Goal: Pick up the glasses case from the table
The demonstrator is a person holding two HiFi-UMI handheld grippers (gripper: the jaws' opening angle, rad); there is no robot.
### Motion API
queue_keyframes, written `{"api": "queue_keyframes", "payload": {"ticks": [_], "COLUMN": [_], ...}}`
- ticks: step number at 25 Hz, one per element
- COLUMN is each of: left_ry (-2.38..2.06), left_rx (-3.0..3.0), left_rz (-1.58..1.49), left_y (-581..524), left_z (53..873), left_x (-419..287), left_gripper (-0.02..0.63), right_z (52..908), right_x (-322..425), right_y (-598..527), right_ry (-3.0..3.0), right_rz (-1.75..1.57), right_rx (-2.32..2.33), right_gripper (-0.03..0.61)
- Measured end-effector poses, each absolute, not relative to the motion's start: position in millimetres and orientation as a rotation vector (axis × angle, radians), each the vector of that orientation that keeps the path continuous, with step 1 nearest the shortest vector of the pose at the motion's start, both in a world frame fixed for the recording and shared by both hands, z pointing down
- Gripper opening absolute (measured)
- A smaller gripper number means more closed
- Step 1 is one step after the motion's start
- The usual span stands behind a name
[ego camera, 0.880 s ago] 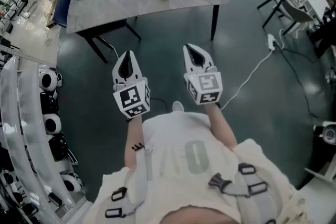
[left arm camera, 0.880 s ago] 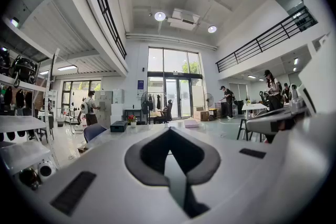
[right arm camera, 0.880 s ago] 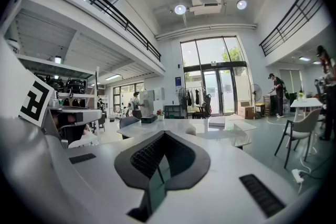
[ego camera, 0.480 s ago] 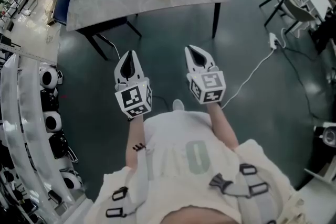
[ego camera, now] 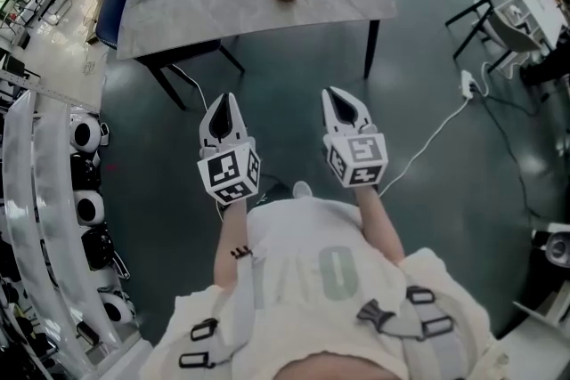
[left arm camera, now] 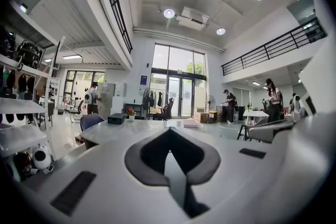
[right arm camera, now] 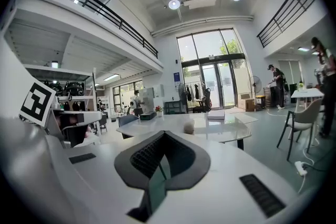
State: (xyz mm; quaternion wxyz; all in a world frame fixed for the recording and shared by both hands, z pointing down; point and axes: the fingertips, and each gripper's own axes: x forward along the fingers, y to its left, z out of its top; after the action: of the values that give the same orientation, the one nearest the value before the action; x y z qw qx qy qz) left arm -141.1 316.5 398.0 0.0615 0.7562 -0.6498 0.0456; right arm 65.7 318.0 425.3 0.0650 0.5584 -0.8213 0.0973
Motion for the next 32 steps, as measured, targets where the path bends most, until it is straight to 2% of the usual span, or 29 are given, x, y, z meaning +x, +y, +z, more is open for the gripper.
{"api": "queue_keyframes", "payload": {"ticks": [14, 32], "left_ry": [-2.001, -1.956], "left_rx": [2.270, 2.225], "left_rz": [0.077, 0.148], "left_y": [252, 25], "left_z": [398, 417], "left_x": [-153, -195], "left_gripper": [0.003, 0.003], "right_z": [437, 430], "right_x": [60, 22], "right_y": [252, 23], "right_ry": [-2.497, -2.462], "right_rz": [0.332, 0.279], "right_rx": [1.672, 1.643], "right_gripper": [0.001, 0.001]}}
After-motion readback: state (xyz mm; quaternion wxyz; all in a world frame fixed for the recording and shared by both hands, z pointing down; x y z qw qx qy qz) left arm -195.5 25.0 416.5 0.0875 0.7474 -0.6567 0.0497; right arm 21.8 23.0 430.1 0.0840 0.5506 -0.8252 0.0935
